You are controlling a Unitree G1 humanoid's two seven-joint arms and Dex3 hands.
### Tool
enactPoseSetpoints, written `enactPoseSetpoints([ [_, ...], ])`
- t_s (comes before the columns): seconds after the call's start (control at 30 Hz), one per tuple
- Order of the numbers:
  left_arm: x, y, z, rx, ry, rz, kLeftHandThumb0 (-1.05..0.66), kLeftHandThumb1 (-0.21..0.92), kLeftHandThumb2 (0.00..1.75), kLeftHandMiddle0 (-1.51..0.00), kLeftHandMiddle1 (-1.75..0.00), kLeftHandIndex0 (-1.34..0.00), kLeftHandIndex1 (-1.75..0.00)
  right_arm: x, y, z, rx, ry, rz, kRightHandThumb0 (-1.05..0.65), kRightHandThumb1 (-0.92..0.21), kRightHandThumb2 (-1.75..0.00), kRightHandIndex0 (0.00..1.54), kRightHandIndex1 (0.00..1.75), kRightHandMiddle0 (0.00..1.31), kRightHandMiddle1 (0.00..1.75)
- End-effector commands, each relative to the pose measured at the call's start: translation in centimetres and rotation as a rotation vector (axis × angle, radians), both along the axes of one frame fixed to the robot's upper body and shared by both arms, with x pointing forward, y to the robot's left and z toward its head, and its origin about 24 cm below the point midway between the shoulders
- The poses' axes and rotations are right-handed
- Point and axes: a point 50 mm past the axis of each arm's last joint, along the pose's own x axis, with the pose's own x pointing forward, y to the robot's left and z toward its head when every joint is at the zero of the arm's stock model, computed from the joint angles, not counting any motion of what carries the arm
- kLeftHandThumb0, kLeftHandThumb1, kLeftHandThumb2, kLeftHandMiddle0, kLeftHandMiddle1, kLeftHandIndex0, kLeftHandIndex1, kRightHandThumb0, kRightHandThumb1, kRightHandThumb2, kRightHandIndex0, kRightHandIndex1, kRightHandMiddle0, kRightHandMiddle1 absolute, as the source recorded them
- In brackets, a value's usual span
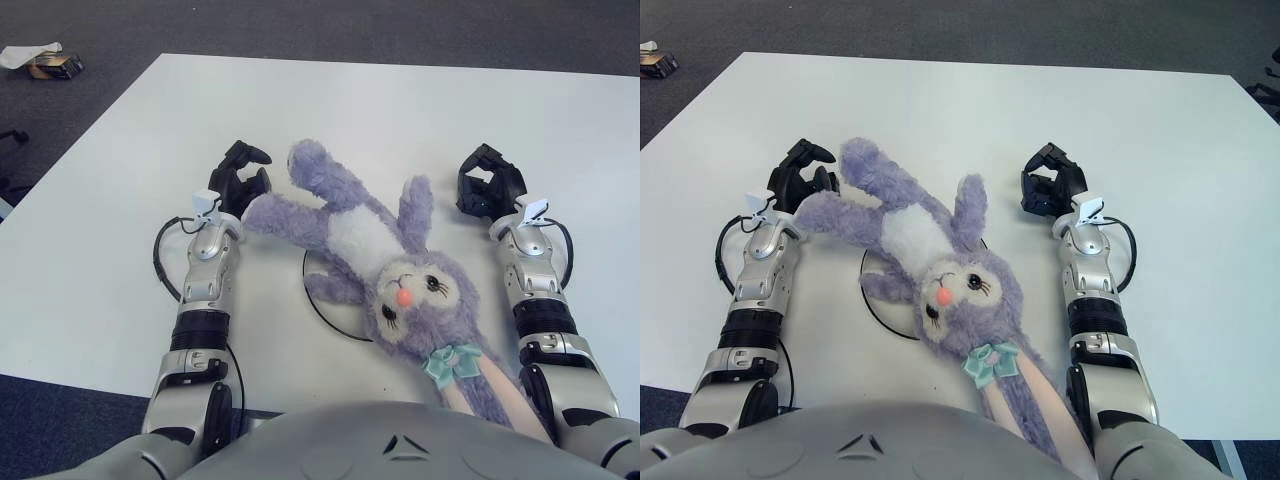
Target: Put the doll into the plate.
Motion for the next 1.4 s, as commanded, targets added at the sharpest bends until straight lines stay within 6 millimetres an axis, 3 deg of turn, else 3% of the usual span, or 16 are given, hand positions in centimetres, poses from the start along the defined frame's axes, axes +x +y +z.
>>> enactPoseSetpoints([
  [0.0,-1.46,-0.30,-2.26,-0.005,0.091,0.010,-0.44,0.43,1.18,-1.26,-1.75,-0.53,-1.75,-1.57,0.09,-2.99,0.058,0.134,-0.007,-0.45,-0.40,-1.21,1.08,1.75,0.54,1.75],
  [0.67,-1.93,-0.57,-2.20,0.060,0.079,0.002,-0.44,0.43,1.18,-1.24,-1.75,-0.52,-1.75,-1.90,0.18,-3.06,0.172,0.107,-0.018,-0.44,-0.43,-1.17,1.02,1.75,0.52,1.75],
  [1.37,-1.74,-0.51,-2.36,0.089,0.103,0.013,-0.45,0.40,1.21,-1.26,-1.75,-0.54,-1.75,-1.99,0.29,-2.86,0.180,0.020,-0.057,-0.44,-0.45,-1.15,1.03,1.75,0.50,1.75],
])
